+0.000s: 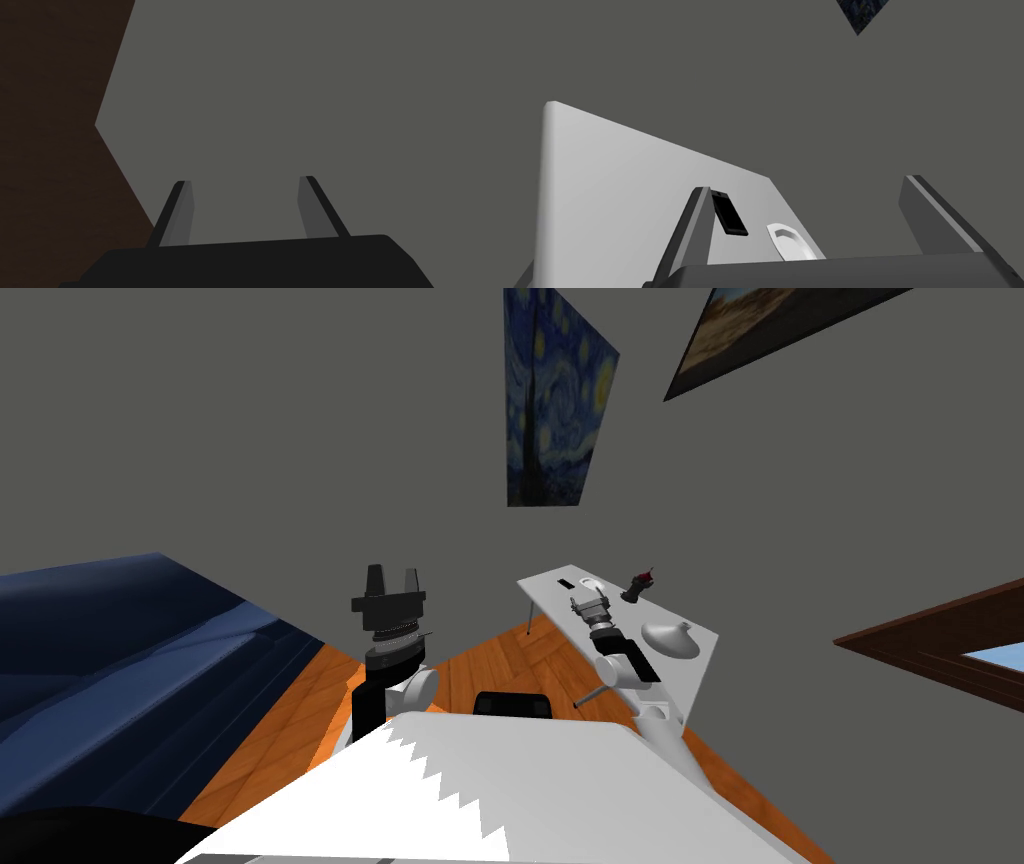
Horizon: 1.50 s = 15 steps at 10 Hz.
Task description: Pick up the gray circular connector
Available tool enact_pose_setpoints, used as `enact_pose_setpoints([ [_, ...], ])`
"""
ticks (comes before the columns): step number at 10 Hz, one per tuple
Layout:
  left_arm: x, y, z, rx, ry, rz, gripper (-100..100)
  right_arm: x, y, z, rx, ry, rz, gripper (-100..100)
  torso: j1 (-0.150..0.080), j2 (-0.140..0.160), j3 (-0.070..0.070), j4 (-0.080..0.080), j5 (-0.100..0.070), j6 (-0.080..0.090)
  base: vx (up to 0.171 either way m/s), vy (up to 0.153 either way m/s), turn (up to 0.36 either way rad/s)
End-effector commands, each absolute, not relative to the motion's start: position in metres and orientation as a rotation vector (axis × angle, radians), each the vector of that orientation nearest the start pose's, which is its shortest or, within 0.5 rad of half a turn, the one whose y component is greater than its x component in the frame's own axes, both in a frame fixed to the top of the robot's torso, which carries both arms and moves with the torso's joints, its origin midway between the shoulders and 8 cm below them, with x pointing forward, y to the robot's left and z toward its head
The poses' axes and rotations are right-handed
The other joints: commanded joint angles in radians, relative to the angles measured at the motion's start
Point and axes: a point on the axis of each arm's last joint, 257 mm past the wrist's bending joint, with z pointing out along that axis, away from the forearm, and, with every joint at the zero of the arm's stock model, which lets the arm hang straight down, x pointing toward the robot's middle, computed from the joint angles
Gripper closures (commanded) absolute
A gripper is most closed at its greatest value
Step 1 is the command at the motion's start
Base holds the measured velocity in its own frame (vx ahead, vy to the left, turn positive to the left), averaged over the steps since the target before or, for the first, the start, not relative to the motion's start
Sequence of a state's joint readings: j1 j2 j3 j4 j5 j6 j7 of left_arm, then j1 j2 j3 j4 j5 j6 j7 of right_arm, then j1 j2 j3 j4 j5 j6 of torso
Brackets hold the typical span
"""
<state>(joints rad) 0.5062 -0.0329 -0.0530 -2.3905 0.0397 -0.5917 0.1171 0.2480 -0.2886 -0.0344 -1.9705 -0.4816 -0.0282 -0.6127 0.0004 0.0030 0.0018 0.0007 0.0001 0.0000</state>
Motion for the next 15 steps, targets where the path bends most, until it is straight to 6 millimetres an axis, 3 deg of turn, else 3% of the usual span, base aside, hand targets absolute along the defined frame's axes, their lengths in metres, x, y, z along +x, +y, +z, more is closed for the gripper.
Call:
enact_pose_setpoints([
  [1, 0.302, 0.267, 0.085, -0.584, 0.391, -1.525, 0, 0.477, -0.311, -0.132, 1.64, 0.608, 1.925, -100, 0.0, 0.0, 0.0, 0.0, 0.0, 0.0, -0.036, 0.001, -0.025],
  [2, 0.302, 0.267, 0.085, -0.584, 0.391, -1.525, 0, 0.484, -0.315, -0.146, 1.728, 0.591, 1.932, -100, 0.0, -0.001, 0.0, 0.0, 0.0, 0.0, -0.039, 0.003, -0.043],
  [4, 0.302, 0.267, 0.085, -0.584, 0.391, -1.525, 0, 0.484, -0.315, -0.146, 1.753, 0.56, 1.959, -100, 0.0, -0.001, -0.001, 0.0, 0.0, 0.0, -0.022, 0.003, -0.012],
  [9, 0.302, 0.267, 0.085, -0.584, 0.391, -1.525, 0, 0.503, -0.328, -0.192, 2.069, 0.435, 1.977, -100, 0.0, -0.002, -0.001, 0.0, 0.0, 0.0, -0.019, 0.004, -0.028],
  [11, 0.302, 0.267, 0.085, -0.584, 0.391, -1.525, 0, 0.503, -0.327, -0.194, 2.1, 0.398, 1.996, -100, 0.0, -0.003, -0.001, -0.001, 0.0, 0.0, -0.005, 0.002, -0.007],
  [12, 0.302, 0.267, 0.085, -0.584, 0.391, -1.525, 0, 0.507, -0.332, -0.21, 2.201, 0.359, 1.976, -100, 0.0, -0.003, -0.002, -0.001, 0.0, 0.0, 0.002, 0.002, -0.018],
  [15, 0.302, 0.267, 0.085, -0.584, 0.391, -1.525, 0, 0.51, -0.337, -0.228, 2.334, 0.269, 1.963, -100, 0.0, -0.004, -0.002, -0.001, 0.0, 0.0, 0.007, 0.003, -0.012],
])
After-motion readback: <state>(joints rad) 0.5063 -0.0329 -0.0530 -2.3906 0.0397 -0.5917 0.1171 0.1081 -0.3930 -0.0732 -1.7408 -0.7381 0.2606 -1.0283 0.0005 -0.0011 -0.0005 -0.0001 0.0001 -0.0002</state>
